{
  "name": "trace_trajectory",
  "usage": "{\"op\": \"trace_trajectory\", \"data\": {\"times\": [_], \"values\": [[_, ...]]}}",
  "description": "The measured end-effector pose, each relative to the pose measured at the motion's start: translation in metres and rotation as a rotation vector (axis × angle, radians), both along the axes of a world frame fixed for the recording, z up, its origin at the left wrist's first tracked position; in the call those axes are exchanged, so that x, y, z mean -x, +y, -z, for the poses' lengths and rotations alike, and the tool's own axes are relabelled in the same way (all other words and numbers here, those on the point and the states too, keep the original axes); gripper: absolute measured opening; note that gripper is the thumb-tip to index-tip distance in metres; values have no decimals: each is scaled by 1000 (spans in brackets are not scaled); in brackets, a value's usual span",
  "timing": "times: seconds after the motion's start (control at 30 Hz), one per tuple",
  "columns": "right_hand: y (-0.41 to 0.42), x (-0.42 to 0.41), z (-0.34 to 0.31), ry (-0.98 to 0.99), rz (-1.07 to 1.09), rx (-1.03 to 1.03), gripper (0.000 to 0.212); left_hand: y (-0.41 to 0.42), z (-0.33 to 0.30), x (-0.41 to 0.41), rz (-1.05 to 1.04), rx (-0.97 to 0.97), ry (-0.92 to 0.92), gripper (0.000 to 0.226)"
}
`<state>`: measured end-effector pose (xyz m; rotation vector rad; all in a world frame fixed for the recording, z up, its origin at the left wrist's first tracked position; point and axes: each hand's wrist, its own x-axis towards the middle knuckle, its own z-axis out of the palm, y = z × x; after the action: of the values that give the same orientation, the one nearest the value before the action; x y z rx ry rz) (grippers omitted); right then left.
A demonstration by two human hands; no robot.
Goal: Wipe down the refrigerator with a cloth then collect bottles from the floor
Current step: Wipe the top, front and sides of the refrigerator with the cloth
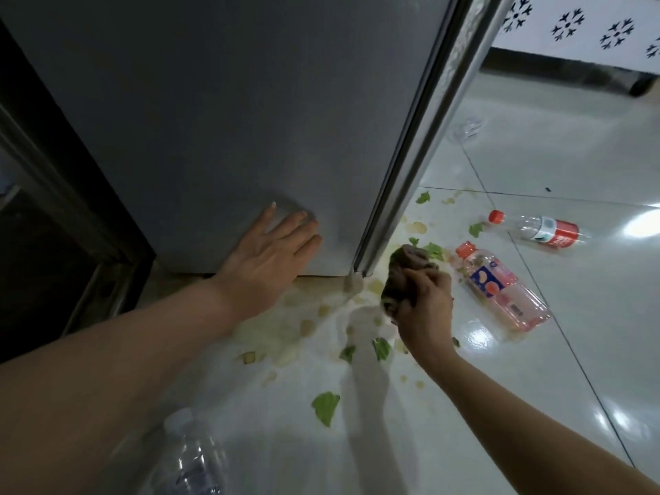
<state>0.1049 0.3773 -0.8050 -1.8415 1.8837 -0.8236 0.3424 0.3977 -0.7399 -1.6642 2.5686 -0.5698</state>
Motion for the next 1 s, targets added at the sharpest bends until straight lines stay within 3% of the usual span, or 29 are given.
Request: {"op": "trace_trajectory", "data": {"times": [0.13, 0.23, 0.3, 0.43, 0.57, 1.0], "values": [[-20, -10, 10, -439, 255, -133, 29, -6, 9, 5, 117, 61, -47, 47], [-37, -34, 25, -587, 249, -231, 20, -15, 16, 7, 191, 67, -94, 44], [-46, -46, 36, -559, 214, -282, 26, -23, 17, 7, 194, 89, -152, 48], [-60, -44, 49, -320, 179, -205, 33, -36, 14, 9, 192, 181, -161, 55], [-63, -42, 57, -242, 190, -191, 37, -43, 13, 5, 236, 239, -169, 45], [-59, -49, 21, -302, 272, -2, 20, -43, -25, 2, 247, 263, -286, 54]]}}
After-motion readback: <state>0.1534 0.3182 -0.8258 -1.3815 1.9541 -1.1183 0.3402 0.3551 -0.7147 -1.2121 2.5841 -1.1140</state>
